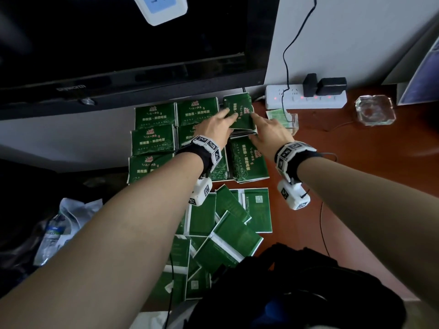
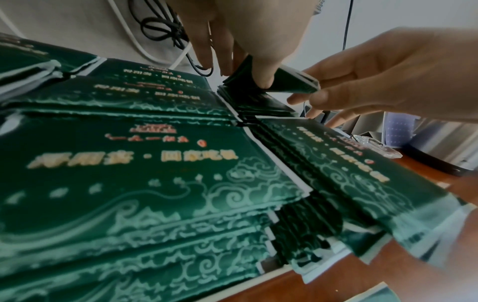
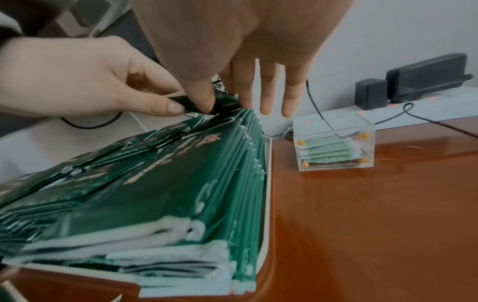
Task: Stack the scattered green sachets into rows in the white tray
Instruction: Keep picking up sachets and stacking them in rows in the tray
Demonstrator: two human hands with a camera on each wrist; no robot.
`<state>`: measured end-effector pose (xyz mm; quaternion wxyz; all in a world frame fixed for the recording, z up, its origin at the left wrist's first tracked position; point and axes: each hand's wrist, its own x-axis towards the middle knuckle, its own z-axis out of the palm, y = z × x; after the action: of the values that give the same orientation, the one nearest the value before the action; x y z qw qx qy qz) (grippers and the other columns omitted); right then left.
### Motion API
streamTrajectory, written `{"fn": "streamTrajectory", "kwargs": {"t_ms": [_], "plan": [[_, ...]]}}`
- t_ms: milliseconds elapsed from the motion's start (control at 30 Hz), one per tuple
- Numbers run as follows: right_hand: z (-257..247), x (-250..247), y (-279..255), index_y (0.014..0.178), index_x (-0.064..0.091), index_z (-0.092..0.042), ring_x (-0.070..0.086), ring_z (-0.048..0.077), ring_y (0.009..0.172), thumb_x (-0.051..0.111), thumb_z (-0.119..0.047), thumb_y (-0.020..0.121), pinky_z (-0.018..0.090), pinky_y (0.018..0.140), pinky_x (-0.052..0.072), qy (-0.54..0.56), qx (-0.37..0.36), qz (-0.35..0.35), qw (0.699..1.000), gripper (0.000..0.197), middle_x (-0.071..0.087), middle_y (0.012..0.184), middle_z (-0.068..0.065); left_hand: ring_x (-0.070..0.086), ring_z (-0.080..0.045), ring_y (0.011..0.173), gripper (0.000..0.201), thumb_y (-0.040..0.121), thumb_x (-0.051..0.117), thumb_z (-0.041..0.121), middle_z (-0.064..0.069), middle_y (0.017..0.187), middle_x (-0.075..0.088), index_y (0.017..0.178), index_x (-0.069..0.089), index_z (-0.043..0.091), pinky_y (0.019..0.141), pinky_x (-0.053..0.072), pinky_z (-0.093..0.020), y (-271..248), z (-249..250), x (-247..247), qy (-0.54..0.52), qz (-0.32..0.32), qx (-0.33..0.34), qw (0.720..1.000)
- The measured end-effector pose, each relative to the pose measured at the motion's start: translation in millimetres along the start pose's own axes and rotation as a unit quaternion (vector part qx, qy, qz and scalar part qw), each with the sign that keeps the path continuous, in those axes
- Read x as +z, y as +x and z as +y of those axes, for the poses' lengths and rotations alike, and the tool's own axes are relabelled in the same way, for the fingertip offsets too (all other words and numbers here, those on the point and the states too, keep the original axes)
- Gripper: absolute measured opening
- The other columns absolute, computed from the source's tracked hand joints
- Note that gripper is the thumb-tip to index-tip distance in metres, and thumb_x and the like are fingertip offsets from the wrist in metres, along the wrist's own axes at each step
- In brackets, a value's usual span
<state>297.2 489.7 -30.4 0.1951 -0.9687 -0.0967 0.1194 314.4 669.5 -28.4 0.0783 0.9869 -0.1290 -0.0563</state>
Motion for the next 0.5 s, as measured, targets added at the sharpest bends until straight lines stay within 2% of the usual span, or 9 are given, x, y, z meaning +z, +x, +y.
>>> {"fn": "streamTrajectory", "kwargs": {"t_ms": [133,267,333,400,500], "plan": [[-0.8,-1.4,6.2,0.155,0.024,-0.023,0.050,0.027,0.121,0.047,-0.033,0.101,0.038,0.089,0.048,0.007,0.014,-0.003,1.000,0.060,0.050,0.145,0.005,0.057,-0.023,0.123,0.053,0.099,0.057,0.027,0.004,0.159,0.030,0.149,0.040,0.028,0.085,0.057,-0.038,8.9,-2.6,5.2,0.020,-0.023,-0.006,1.000],[-1.1,-1.7,10.5,0.156,0.025,-0.023,0.047,0.027,0.125,0.046,-0.029,0.102,0.038,0.089,0.049,0.005,0.006,-0.003,1.000,0.058,0.047,0.148,0.003,0.038,-0.032,0.140,0.060,0.096,0.057,0.041,0.002,0.160,0.027,0.150,0.037,0.024,0.100,0.050,-0.046,16.1,-3.6,15.9,0.022,-0.056,-0.013,0.998],[-1.3,-2.6,10.9,0.156,0.024,-0.022,0.046,0.028,0.126,0.046,-0.028,0.103,0.039,0.090,0.048,0.004,0.007,-0.009,1.000,0.057,0.046,0.150,0.003,0.033,-0.036,0.142,0.064,0.095,0.058,0.043,-0.001,0.161,0.026,0.151,0.037,0.019,0.108,0.042,-0.049,17.7,-4.2,21.4,-0.005,-0.071,-0.014,0.997],[-1.1,-3.8,9.0,0.156,0.024,-0.020,0.047,0.030,0.126,0.045,-0.027,0.103,0.041,0.093,0.048,0.013,0.009,-0.011,1.000,0.057,0.044,0.151,0.005,0.032,-0.036,0.143,0.067,0.095,0.056,0.048,-0.004,0.161,0.025,0.151,0.036,0.016,0.110,0.039,-0.050,15.7,-4.3,24.7,-0.032,-0.076,-0.018,0.996],[0.4,-3.7,0.4,0.153,0.029,-0.016,0.050,0.032,0.126,0.045,-0.024,0.102,0.040,0.098,0.045,0.046,0.014,-0.002,0.999,0.055,0.044,0.151,0.007,0.024,-0.035,0.146,0.082,0.091,0.049,0.064,-0.001,0.164,0.012,0.155,0.026,0.018,0.113,0.036,-0.050,-1.7,3.1,18.9,-0.051,-0.077,-0.020,0.995]]}}
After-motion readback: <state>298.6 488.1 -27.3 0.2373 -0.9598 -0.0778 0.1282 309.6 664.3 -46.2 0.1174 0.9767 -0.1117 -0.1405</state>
